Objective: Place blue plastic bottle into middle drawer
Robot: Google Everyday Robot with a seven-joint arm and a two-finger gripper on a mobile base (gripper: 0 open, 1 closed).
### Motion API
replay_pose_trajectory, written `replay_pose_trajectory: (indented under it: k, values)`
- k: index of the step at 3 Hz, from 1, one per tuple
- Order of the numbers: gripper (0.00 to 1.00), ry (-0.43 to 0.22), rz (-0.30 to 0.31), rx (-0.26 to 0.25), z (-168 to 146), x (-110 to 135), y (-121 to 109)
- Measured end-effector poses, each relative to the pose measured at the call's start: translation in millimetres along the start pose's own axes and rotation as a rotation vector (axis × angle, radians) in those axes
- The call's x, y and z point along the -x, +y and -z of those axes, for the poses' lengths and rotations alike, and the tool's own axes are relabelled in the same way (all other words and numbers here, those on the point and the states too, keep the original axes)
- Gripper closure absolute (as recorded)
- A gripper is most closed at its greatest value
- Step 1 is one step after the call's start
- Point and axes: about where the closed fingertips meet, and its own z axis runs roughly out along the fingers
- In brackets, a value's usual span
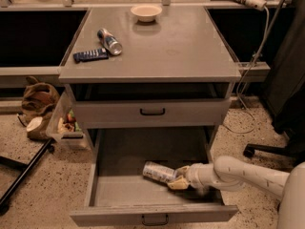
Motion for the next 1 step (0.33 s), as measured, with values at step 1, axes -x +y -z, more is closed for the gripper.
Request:
replay_pose_trajectory:
  k: [1]
  values:
    - [1.0, 0.0, 0.0, 0.0, 0.0, 0.0, 0.0]
